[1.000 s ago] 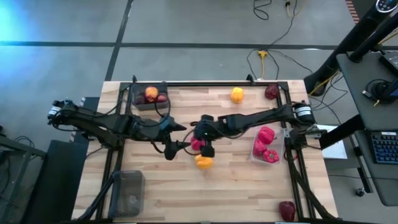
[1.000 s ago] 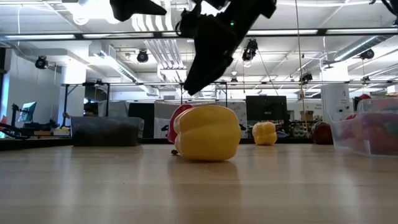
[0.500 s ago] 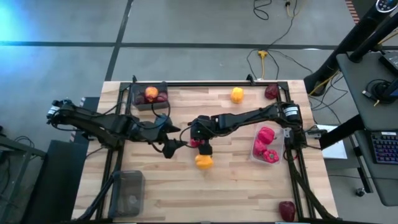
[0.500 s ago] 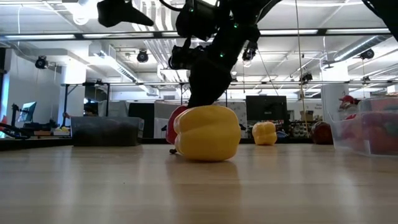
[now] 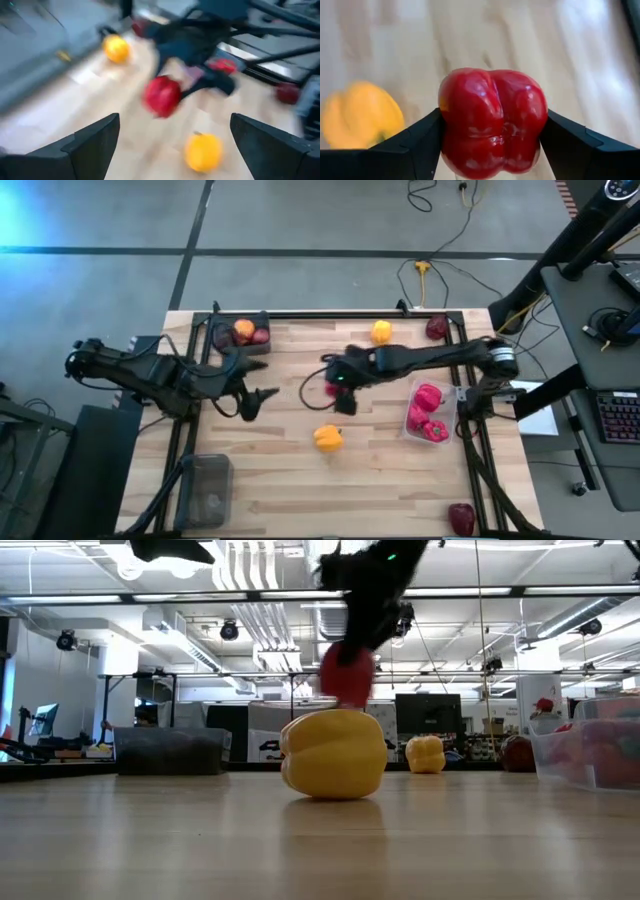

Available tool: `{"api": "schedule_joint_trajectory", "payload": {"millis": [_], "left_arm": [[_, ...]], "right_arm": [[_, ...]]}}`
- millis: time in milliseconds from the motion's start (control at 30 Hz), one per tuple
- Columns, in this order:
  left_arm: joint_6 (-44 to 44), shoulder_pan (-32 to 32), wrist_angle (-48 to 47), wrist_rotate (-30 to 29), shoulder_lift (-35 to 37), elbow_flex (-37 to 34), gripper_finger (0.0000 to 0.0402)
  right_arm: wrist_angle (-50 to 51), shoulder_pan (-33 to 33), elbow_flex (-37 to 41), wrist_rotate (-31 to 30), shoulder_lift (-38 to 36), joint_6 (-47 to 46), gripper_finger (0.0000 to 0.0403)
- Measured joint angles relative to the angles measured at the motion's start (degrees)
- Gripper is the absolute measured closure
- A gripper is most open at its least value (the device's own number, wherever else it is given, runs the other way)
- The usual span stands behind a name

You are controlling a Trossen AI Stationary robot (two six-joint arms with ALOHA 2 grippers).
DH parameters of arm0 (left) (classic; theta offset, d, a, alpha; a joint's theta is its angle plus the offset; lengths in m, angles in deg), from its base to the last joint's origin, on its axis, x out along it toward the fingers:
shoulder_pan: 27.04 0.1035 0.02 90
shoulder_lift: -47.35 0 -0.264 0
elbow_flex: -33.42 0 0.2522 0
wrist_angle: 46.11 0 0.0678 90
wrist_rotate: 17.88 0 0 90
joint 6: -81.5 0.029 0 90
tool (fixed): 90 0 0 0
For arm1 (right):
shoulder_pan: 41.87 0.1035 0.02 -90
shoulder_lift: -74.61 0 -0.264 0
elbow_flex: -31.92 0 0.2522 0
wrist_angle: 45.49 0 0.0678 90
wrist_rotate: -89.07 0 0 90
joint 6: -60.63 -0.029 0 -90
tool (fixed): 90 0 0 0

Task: Sort produce into baskets
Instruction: Put the red bell pepper into the transparent bin

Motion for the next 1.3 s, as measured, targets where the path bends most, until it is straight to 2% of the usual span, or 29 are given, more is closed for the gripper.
{"api": "schedule_joint_trajectory", "payload": {"millis": [133, 333, 400, 533, 600, 733, 867, 1000, 1300], "left_arm": [[6.76, 0.88, 2.67, -12.69, 0.31, 0.00, 0.0041], [18.58, 1.51, 6.02, -24.65, -2.24, 0.02, 0.0041], [19.98, 1.79, 6.12, -26.85, -3.57, 0.02, 0.0041], [21.21, 1.99, 6.24, -27.42, -6.82, 0.02, 0.0041], [21.21, 2.03, 6.01, -27.34, -8.44, 0.02, 0.0041], [20.97, 2.03, 5.91, -27.35, -11.22, 0.02, 0.0041], [20.68, 2.03, 6.67, -27.29, -12.60, 0.02, 0.0041], [17.96, 2.03, 7.49, -27.26, -12.57, 0.02, 0.0041], [16.83, 2.12, 12.05, -27.42, -11.87, 0.04, 0.0041]], "right_arm": [[14.25, 2.11, 0.32, -5.59, -7.26, -11.34, 0.0128], [34.77, 10.46, 1.72, -10.23, -16.05, -37.38, 0.0126], [42.52, 13.56, 2.10, -10.64, -18.02, -48.72, 0.0126], [40.29, 18.40, 7.73, -10.52, -23.96, -64.05, 0.0127], [42.60, 18.98, 10.11, -10.00, -25.82, -70.12, 0.0125], [42.39, 19.46, 17.27, -7.21, -30.45, -72.28, 0.0124], [42.50, 19.37, 25.47, -0.03, -34.64, -72.62, 0.0126], [42.51, 19.37, 32.63, 4.51, -37.76, -75.88, 0.0123], [38.58, 18.71, 39.26, 1.08, -38.08, -76.60, 0.0056]]}}
